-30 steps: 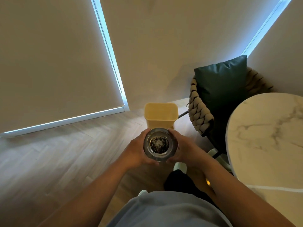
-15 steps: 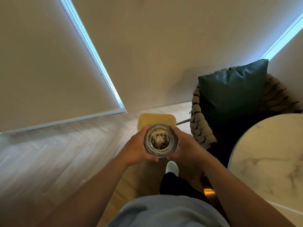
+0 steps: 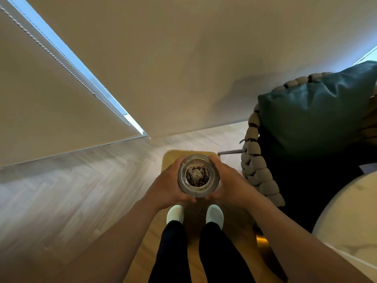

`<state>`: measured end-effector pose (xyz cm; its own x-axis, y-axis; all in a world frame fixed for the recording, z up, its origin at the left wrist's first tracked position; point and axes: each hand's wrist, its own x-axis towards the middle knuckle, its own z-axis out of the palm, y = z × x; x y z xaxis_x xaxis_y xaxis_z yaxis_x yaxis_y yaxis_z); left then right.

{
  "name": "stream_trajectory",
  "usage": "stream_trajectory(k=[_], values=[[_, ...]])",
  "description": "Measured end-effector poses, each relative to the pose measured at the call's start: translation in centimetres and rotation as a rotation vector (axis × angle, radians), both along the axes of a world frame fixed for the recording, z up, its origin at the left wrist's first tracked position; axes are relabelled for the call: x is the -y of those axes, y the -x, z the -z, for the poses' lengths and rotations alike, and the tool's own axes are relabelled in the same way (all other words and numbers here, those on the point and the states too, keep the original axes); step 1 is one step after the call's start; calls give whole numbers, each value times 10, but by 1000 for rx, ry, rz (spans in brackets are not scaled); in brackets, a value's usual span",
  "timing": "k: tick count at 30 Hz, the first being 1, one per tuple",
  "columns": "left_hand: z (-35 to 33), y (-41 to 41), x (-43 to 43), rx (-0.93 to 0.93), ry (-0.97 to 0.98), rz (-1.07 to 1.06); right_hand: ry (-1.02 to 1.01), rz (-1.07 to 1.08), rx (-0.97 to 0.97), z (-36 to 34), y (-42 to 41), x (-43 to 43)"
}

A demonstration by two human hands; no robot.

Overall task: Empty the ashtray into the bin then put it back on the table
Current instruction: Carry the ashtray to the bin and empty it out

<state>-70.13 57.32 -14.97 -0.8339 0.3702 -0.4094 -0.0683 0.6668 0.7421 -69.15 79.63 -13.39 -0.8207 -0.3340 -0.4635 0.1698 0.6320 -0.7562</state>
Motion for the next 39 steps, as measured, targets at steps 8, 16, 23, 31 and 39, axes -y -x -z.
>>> stream_trajectory(k=[8,16,23,31,39], values=[[79,51,15,23,-19,87,14,108,65,74,28,16],[135,73,30,34,25,180,36,455,281,138,54,26],[165,78,31,20,97,277,142,601,454,173,55,26],[180,76,29,5,178,286,111,668,531,194,61,25],[183,76,40,-191,304,330,16,718,469,209,64,20]])
